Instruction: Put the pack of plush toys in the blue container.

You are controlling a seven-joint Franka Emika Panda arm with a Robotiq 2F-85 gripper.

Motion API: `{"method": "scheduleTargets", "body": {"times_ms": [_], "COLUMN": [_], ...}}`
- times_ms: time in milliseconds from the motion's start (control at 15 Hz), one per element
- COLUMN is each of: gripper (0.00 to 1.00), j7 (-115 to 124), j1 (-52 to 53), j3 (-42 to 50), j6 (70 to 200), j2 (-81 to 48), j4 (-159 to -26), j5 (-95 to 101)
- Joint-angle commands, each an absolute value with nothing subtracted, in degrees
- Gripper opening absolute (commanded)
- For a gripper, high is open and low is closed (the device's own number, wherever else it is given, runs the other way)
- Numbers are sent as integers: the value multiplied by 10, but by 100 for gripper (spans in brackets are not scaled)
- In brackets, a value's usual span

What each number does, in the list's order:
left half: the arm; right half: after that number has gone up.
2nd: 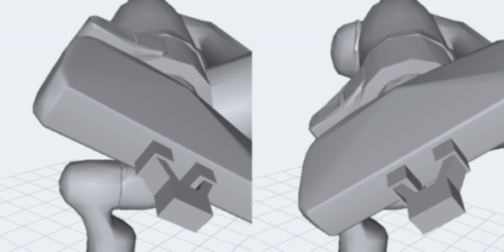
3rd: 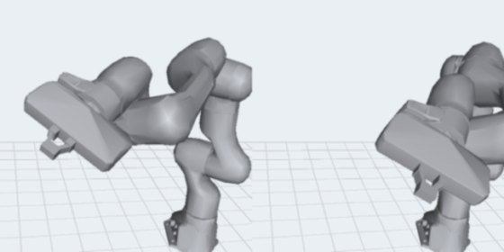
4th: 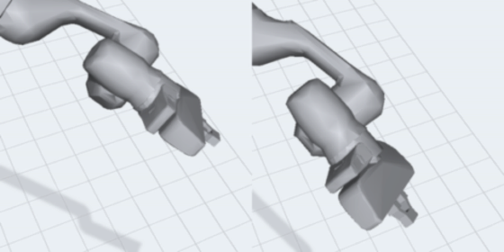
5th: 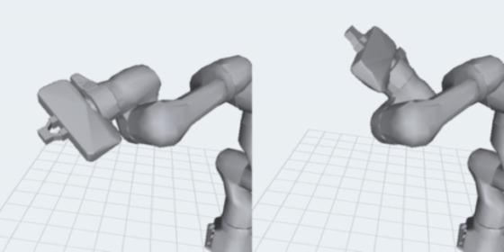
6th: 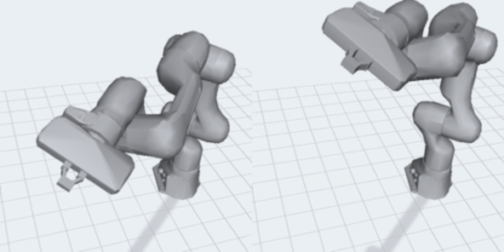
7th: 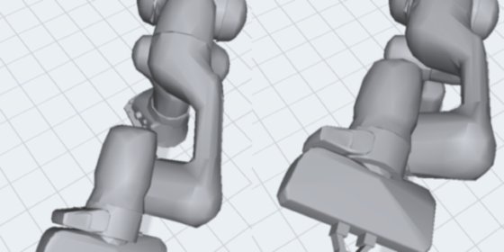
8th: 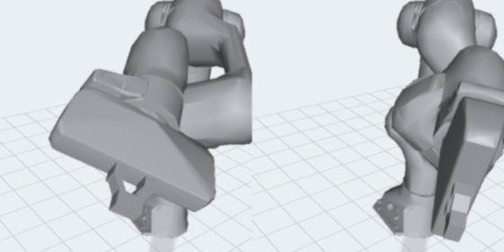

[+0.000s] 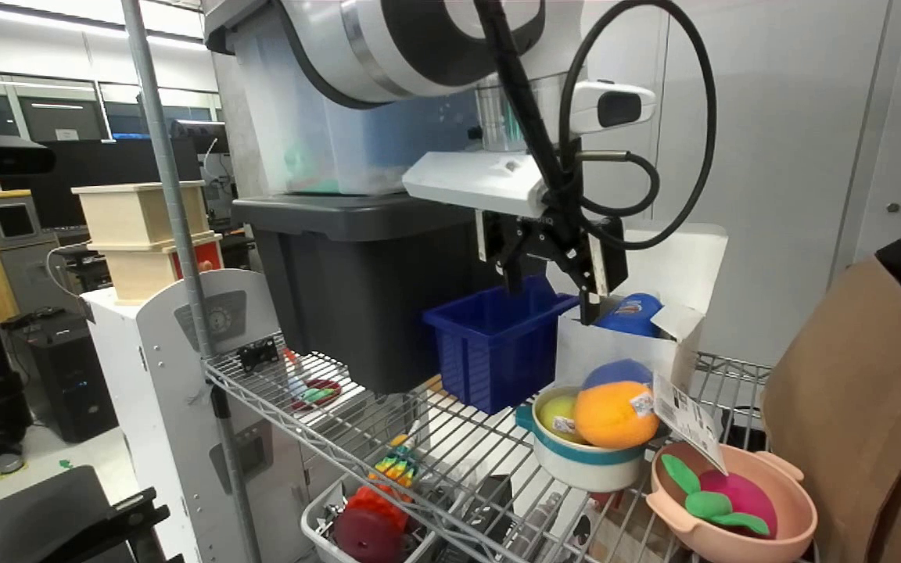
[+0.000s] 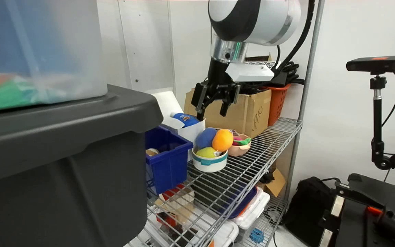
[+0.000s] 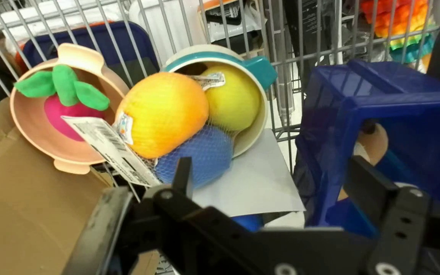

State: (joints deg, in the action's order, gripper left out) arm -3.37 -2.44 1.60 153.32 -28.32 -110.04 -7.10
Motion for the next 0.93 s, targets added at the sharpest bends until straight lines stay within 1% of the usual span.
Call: {"method": "scheduleTargets", "body": {"times_ms": [0,400,867], "gripper": [100,100,100], "j7": [-22,-21,-26], "j1": [-38,-62,-75], "j3": [23,36,42], "j6": [1528,1520,1524], "j2": [-341,-399,-431], "j4": [-1023,-954,-955], "j5": [-54,-47,-38]}}
